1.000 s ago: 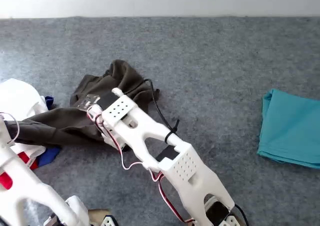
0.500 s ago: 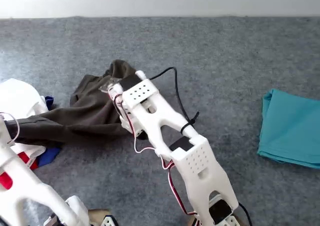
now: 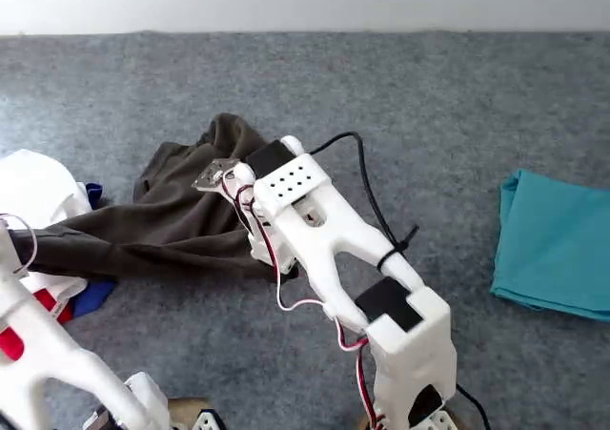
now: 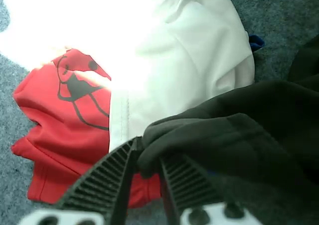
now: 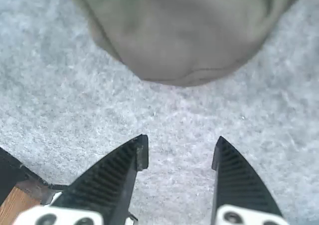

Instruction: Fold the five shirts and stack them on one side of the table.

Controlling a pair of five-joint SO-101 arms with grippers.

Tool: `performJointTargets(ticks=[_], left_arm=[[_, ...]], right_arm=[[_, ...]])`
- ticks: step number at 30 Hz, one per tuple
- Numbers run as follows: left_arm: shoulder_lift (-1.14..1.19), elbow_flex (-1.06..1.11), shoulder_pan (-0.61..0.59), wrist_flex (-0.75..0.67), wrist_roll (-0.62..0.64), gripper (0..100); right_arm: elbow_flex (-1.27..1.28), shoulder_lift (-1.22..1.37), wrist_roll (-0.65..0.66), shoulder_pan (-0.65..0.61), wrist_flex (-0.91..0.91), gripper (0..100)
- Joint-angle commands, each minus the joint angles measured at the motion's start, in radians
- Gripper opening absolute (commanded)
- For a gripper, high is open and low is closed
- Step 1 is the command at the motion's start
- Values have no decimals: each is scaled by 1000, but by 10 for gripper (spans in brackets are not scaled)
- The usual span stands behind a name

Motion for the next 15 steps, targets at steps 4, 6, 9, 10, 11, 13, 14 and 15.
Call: performJointTargets(ticks=[4, 6, 9, 10, 11, 13, 14, 15], left_arm=[[-18, -15, -20, -38, -3, 14], [-18, -15, -43, -52, -3, 14], [-18, -16, -72, -68, -8, 14], [-18, -16, -80, -78, -8, 14], [-18, -16, -84, -84, -8, 14], [-18, -16, -100, -95, -8, 14], [-18, -16, -101, -95, -8, 14], [-18, -15, -101, -94, -8, 14]], right_arm=[[-3, 19, 9, -85, 10, 224], [-6, 54, 2, -113, -16, 224], [-6, 90, -38, -159, -70, 224], [-6, 97, -46, -173, -82, 224], [-6, 105, -46, -186, -91, 224], [-6, 114, -48, -205, -111, 224], [-6, 116, -48, -209, -125, 224], [-6, 116, -48, -211, -140, 224]])
